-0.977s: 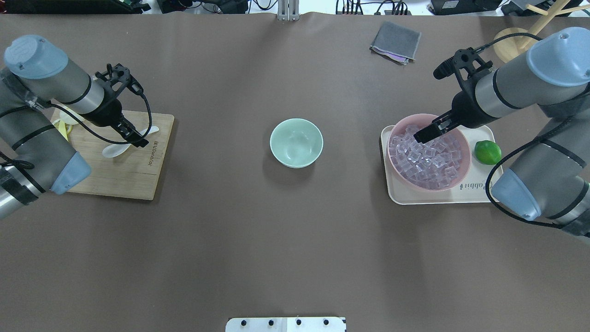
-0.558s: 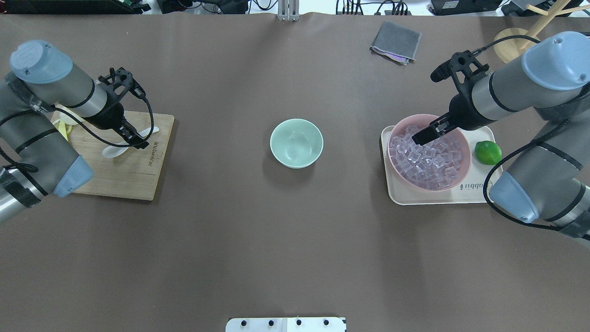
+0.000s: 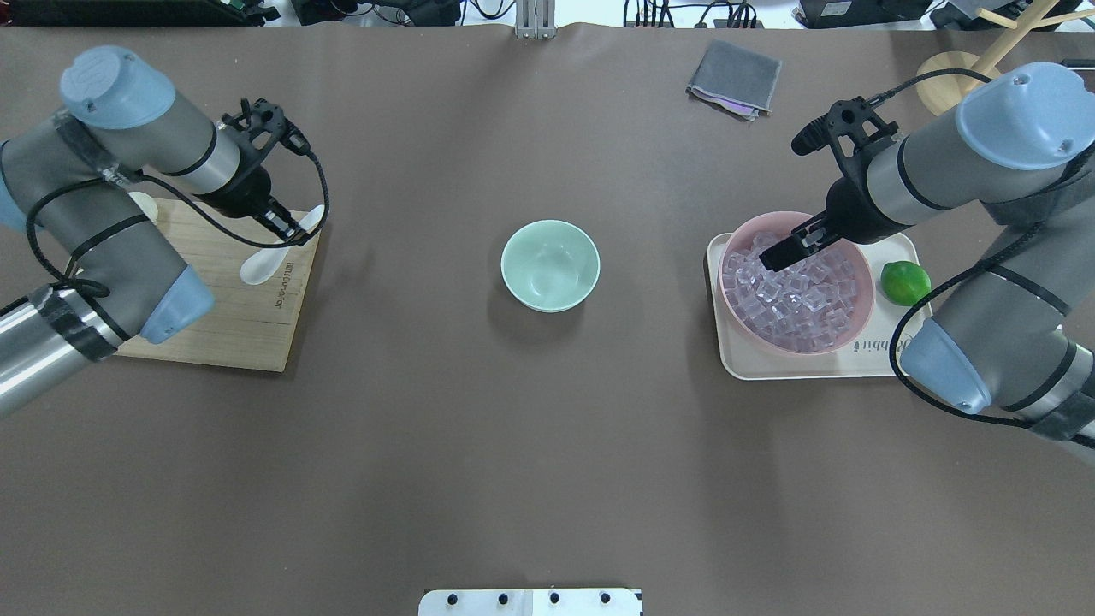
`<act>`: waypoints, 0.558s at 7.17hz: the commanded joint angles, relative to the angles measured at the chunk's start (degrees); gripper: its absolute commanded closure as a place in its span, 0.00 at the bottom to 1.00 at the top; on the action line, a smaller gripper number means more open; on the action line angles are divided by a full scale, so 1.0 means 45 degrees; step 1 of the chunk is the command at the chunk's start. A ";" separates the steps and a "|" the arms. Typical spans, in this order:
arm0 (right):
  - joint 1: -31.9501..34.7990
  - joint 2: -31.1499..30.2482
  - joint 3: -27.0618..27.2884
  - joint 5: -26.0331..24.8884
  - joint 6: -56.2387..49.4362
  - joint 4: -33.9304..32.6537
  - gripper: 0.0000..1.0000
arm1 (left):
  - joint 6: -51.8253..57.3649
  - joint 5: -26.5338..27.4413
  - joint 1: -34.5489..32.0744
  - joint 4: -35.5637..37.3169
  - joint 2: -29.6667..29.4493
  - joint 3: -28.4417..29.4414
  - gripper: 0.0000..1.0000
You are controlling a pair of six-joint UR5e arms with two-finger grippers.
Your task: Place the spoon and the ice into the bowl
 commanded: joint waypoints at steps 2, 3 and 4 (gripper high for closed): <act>-0.0154 -0.0523 -0.0302 -0.0100 -0.0157 0.0000 0.13 | -0.3307 0.0034 0.0992 0.0099 -0.2684 0.0598 1.00; -0.0135 -0.0855 -0.0207 -0.0100 -0.0197 0.0019 0.13 | -0.4186 0.0073 0.1362 0.0079 -0.3312 0.0776 1.00; -0.0154 -0.0936 -0.0225 -0.0120 -0.0197 0.0000 0.15 | -0.4949 0.0093 0.1520 0.0079 -0.4207 0.1165 1.00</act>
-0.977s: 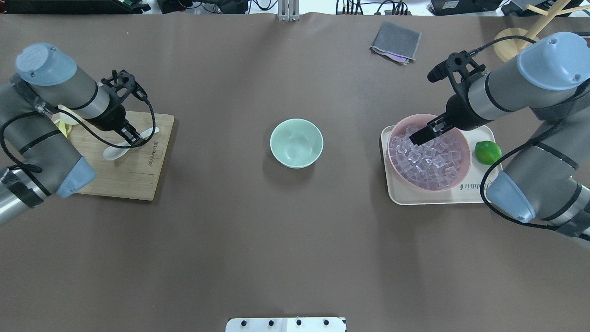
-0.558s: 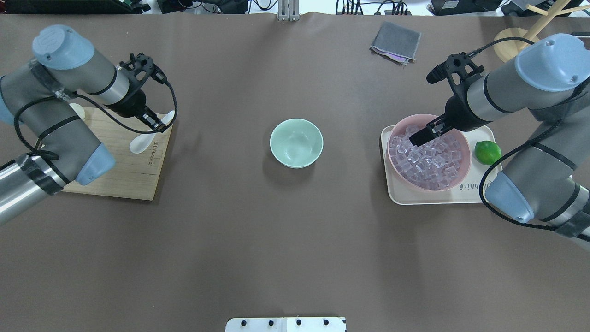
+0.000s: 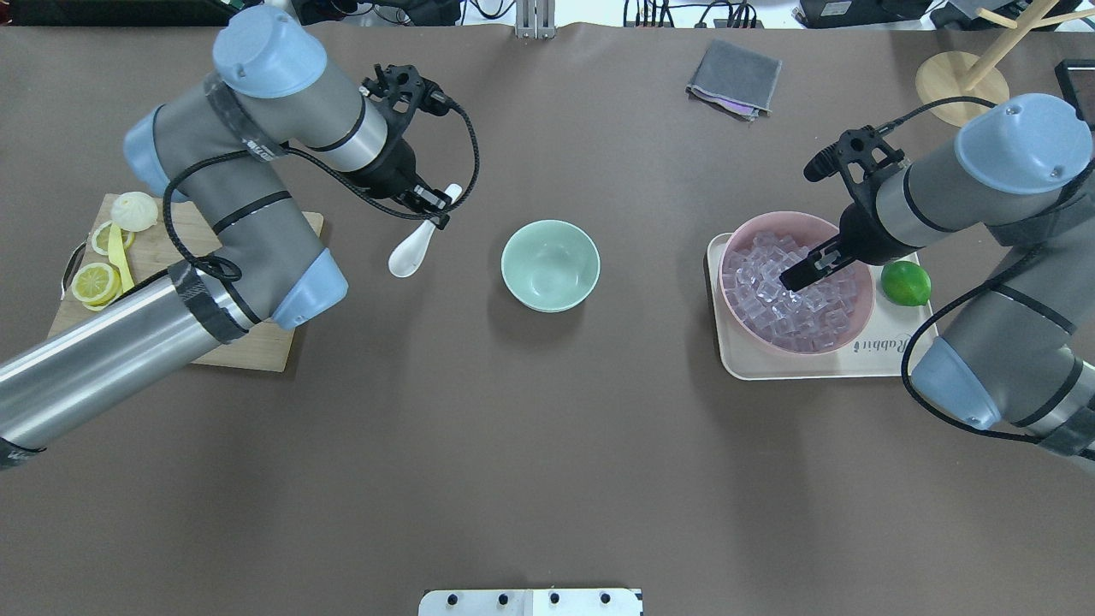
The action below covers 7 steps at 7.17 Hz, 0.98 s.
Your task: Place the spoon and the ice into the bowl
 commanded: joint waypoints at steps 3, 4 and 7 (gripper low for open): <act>-0.0164 -0.0263 -0.0132 -0.0155 0.0016 0.0013 0.34 | -0.1909 0.2550 0.1290 -0.0373 -0.2587 0.1488 1.00; -0.0204 -0.0301 -0.0132 -0.0213 0.0017 -0.0007 0.38 | -0.2105 0.2592 0.1349 -0.0878 -0.2956 0.2166 1.00; -0.0419 -0.0457 -0.0093 -0.0351 0.0036 0.0032 0.38 | -0.2361 0.3276 0.1565 -0.2171 -0.3311 0.3129 1.00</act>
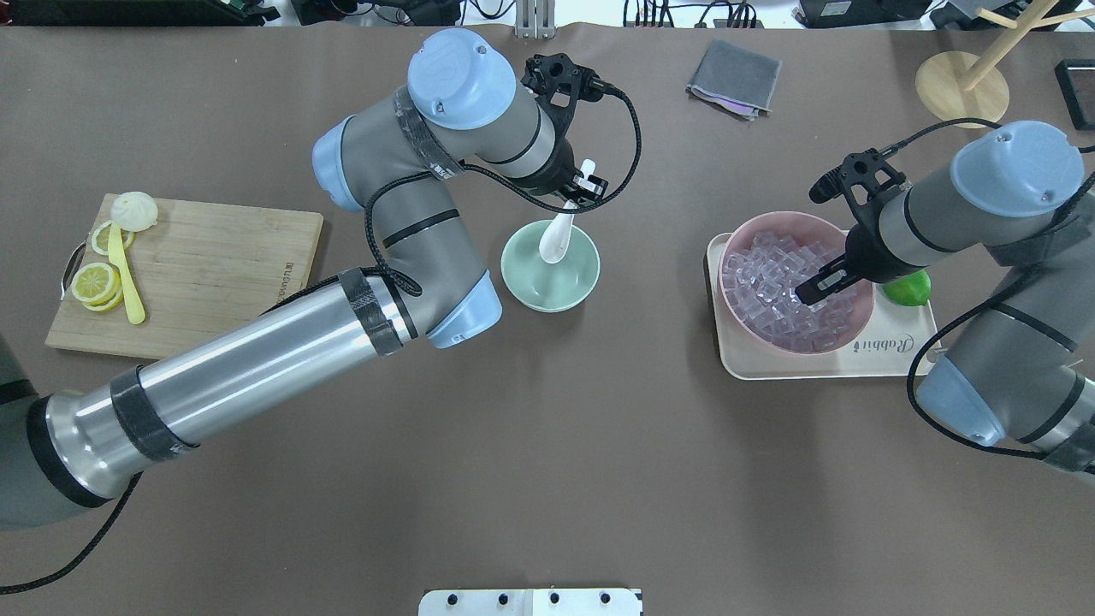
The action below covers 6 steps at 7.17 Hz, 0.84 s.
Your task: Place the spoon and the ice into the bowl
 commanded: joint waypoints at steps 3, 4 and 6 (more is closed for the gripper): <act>-0.0286 -0.0118 0.0017 -0.0023 0.0093 0.0017 0.56 | -0.0465 0.0563 0.0213 -0.1852 -0.0298 0.1190 0.88; -0.0287 -0.0118 0.0017 -0.0023 0.0093 0.0017 0.81 | -0.0797 0.0563 0.0194 -0.1873 -0.0337 0.1191 0.40; -0.0287 -0.0157 -0.0002 -0.0003 0.0034 0.0017 1.00 | -0.1460 0.0582 0.0193 -0.2125 -0.0338 0.1191 0.06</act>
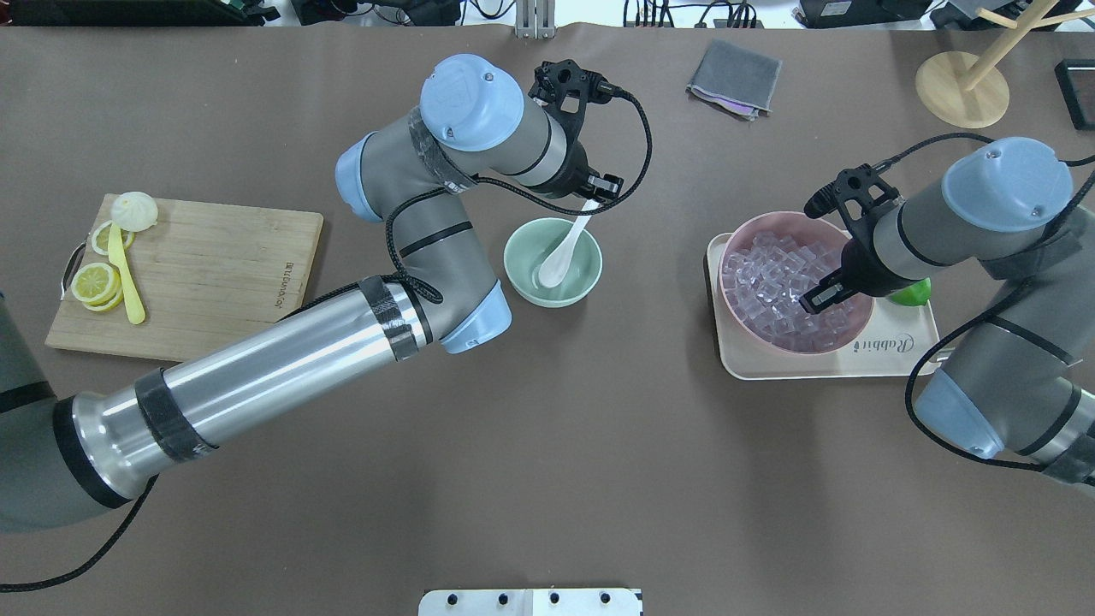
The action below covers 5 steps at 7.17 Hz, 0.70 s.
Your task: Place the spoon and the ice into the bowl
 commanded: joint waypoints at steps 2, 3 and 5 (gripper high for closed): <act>0.0238 -0.0008 0.0119 0.0465 -0.0037 -0.0039 1.00 | -0.1105 0.0013 -0.0037 -0.0439 -0.0010 -0.0181 0.03; 0.0878 0.0069 0.0274 0.1048 -0.0057 -0.0059 1.00 | -0.1108 0.0013 -0.0134 -0.0499 0.0087 -0.0627 0.03; 0.1608 0.0922 0.0627 0.1758 0.0195 -0.0136 1.00 | -0.0624 -0.0220 -0.1010 -0.0479 0.2841 -0.3465 0.03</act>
